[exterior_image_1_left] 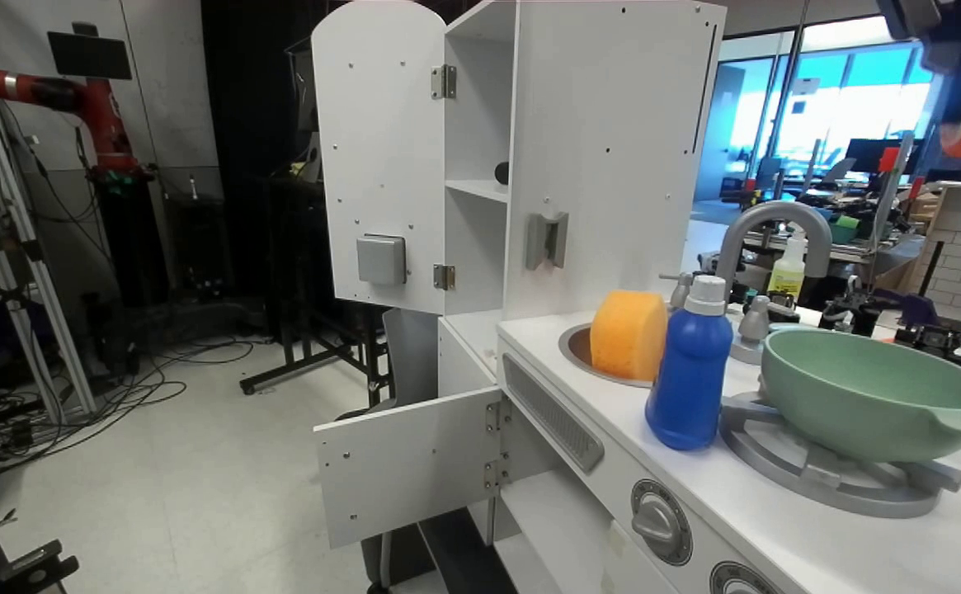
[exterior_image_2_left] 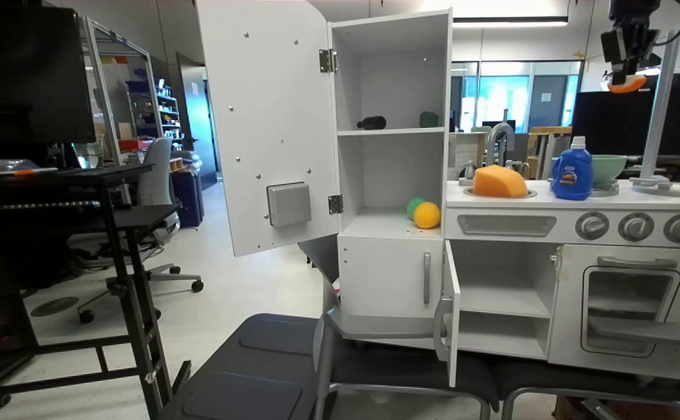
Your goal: Put the bottle and the toy into the bottom drawer and close the drawer.
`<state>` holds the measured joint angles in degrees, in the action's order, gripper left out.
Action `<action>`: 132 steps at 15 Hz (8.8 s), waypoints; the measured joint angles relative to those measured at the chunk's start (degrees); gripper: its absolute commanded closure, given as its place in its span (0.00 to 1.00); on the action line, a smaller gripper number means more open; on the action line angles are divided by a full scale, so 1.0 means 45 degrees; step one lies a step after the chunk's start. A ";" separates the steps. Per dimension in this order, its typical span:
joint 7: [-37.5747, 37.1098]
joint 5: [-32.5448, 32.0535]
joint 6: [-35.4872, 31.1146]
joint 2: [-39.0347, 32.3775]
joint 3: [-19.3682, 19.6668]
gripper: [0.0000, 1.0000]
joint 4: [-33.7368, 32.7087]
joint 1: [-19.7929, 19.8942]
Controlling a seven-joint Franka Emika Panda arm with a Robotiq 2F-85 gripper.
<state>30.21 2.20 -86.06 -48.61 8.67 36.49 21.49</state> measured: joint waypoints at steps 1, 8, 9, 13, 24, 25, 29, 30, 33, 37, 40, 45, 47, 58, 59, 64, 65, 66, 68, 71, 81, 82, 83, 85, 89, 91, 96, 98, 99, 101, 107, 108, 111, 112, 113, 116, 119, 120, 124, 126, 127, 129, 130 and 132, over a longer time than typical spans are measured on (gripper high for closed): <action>0.0545 0.0000 0.0300 0.0401 -0.0053 0.93 0.0192 -0.0157; 0.3383 -0.0595 0.0728 0.2729 -0.0329 0.93 0.3413 -0.2117; 0.3709 -0.0824 0.0723 0.3052 -0.0359 0.93 0.4052 -0.2427; 0.4162 -0.1692 0.0467 0.4316 -0.0467 0.93 0.6594 -0.3612; 0.0793 -0.3002 -0.5000 0.6944 -0.2188 0.93 1.4470 -0.5339; 0.0284 -0.3144 -0.5683 0.7105 -0.2328 0.93 1.5262 -0.5437; -0.2308 -0.3884 -0.8824 0.7516 -0.2669 0.93 1.8481 -0.5844; -0.3239 -0.4244 -0.9812 0.7510 -0.2672 0.93 1.9348 -0.5943; -0.6293 -0.5915 -1.2698 0.7212 -0.2386 0.93 2.1618 -0.6080; -1.0236 -0.8985 -1.5513 0.6136 -0.0499 0.93 2.2366 -0.6314; -1.1979 -1.0280 -1.6699 0.4993 0.0981 0.93 2.1403 -0.6318; -1.4330 -1.1302 -1.7657 0.2866 0.2215 0.93 1.9390 -0.6814; -1.5573 -1.1776 -1.7998 0.1975 0.2787 0.93 1.8720 -0.7503; -2.1012 -1.2296 -1.9854 -0.2865 0.5859 0.93 1.5306 -1.0884; -2.1397 -1.2295 -1.9984 -0.3320 0.6115 0.93 1.4982 -1.1065; -2.2570 -1.2264 -2.0131 -0.5379 0.6897 0.93 1.3165 -1.1305; -2.2734 -1.2260 -2.0131 -0.5762 0.7052 0.93 1.2781 -1.1303; -2.2863 -1.2258 -2.0131 -0.6117 0.7221 0.93 1.2411 -1.1297; -2.2981 -1.2255 -2.0131 -0.6557 0.7566 0.93 1.1866 -1.1313; -2.3046 -1.2255 -2.0130 -0.7079 0.7985 0.93 1.1052 -1.1161; -2.3155 -1.2246 -2.0025 -0.8051 0.8306 0.02 0.9673 -1.0656; -2.3155 -1.2247 -1.9994 -0.8051 0.8307 0.00 0.9641 -1.0622; -2.3155 -1.2247 -1.9976 -0.8051 0.8309 0.00 0.9611 -1.0588; -2.3155 -1.2247 -1.9974 -0.8050 0.8311 0.00 0.9586 -1.0565; -2.3154 -1.2265 -2.0182 -0.8007 0.8303 0.00 0.9649 -1.0594; -2.3130 -1.2289 -2.0498 -0.7934 0.8295 0.00 0.9766 -1.0639; -2.2859 -1.2664 -2.2082 -0.7343 0.8244 0.00 1.0768 -1.1040; -2.2619 -1.3262 -2.2921 -0.6792 0.8165 0.00 1.1628 -1.1246; -2.2492 -1.3704 -2.3396 -0.6437 0.8138 0.00 1.2151 -1.1329; -2.2320 -1.4956 -2.4370 -0.5483 0.8133 0.00 1.3402 -1.1423; -2.2389 -1.9486 -2.5253 -0.1565 0.8723 0.00 1.6925 -1.1443; -2.2473 -2.0059 -2.5308 -0.0958 0.8953 0.00 1.7289 -1.1460; -2.3180 -2.1897 -2.5484 0.0638 0.9943 0.00 1.8113 -1.1638; -2.3570 -2.2490 -2.5647 0.1026 1.0415 0.00 1.8280 -1.1773; -2.4007 -2.3043 -2.5805 0.1336 1.0959 0.00 1.8373 -1.1939; -2.5307 -2.4208 -2.6178 0.2016 1.2602 0.00 1.8284 -1.2434; -2.6429 -2.4543 -2.6325 0.2558 1.3773 0.00 1.7802 -1.2685; -2.6771 -2.4557 -2.6347 0.2649 1.3964 0.00 1.7578 -1.2684; -2.7916 -2.4547 -2.6358 0.2751 1.3781 0.00 1.6549 -1.2162; -2.8366 -2.4539 -2.6359 0.2720 1.3369 0.00 1.6032 -1.1741; -2.8501 -2.4531 -2.6359 0.2701 1.3099 0.00 1.5775 -1.1466; -2.8715 -2.4521 -2.6359 0.2639 1.2487 0.00 1.5279 -1.0850; -2.8780 -2.4520 -2.6359 0.2597 1.2201 0.00 1.5042 -1.0543; -2.8874 -2.4529 -2.6359 0.2448 1.1697 0.00 1.4594 -0.9997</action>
<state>-99.72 -108.18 -204.67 -37.60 61.31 102.16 -23.50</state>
